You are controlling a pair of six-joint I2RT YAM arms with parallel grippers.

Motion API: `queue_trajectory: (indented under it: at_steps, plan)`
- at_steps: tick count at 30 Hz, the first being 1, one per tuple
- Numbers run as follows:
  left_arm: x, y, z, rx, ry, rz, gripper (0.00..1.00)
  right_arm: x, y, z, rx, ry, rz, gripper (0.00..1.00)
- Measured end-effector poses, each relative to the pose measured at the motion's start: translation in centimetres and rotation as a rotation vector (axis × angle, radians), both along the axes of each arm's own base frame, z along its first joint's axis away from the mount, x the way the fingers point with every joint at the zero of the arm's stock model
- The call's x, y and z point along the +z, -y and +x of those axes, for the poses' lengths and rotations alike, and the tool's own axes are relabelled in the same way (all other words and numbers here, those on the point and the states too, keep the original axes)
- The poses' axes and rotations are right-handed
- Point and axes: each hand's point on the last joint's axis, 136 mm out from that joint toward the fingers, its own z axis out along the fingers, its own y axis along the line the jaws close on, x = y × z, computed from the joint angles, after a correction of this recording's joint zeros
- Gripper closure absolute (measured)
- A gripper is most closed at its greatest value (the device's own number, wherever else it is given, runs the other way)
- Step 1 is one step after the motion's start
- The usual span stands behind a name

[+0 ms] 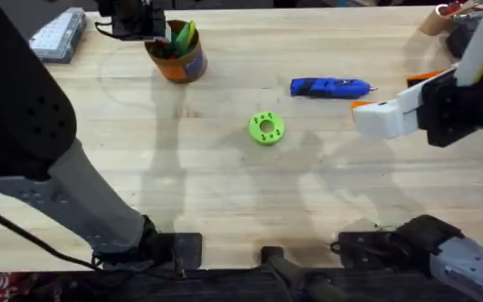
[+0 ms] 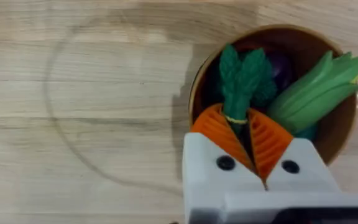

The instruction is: Pick up the gripper from the table and insert it into the empty holder that is missing its gripper. Then pick up a screw, insert it into the mounting hole, and use the screwdriver to tighten it. Finally, clean up the table by picking up the vegetable and placing it into the bucket.

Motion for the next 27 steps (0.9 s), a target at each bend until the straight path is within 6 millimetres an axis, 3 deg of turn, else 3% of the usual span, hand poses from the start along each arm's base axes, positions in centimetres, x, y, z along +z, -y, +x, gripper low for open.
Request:
queue_trajectory:
  at_steps: [9,10,11,15,17,22,27]
  plan:
    - [0.4,0.1,0.0,-0.002,0.012,-0.002,0.982,0.0,0.0,0.0,0.0,0.0,0.0,0.018]
    - [0.4,0.1,0.0,-0.005,0.011,-0.001,0.935,0.0,0.0,0.0,0.0,0.0,0.0,0.018]
    - [0.4,0.1,0.0,-0.007,0.011,0.0,0.817,0.0,0.0,0.0,0.0,0.001,0.0,0.018]
    - [0.9,0.1,-0.3,-0.008,0.012,0.002,0.186,0.1,0.0,0.1,0.0,0.006,0.003,0.018]
    - [2.7,0.1,-0.6,-0.007,0.045,-0.001,0.019,0.3,-0.2,0.3,0.0,0.018,0.008,0.018]
    - [6.6,0.5,-3.0,-0.016,0.073,-0.012,0.014,0.4,-0.2,0.5,0.0,0.024,0.011,0.018]
    - [9.7,0.8,-7.5,-0.02,0.041,-0.022,0.014,0.4,-0.2,0.5,0.0,0.024,0.011,0.018]
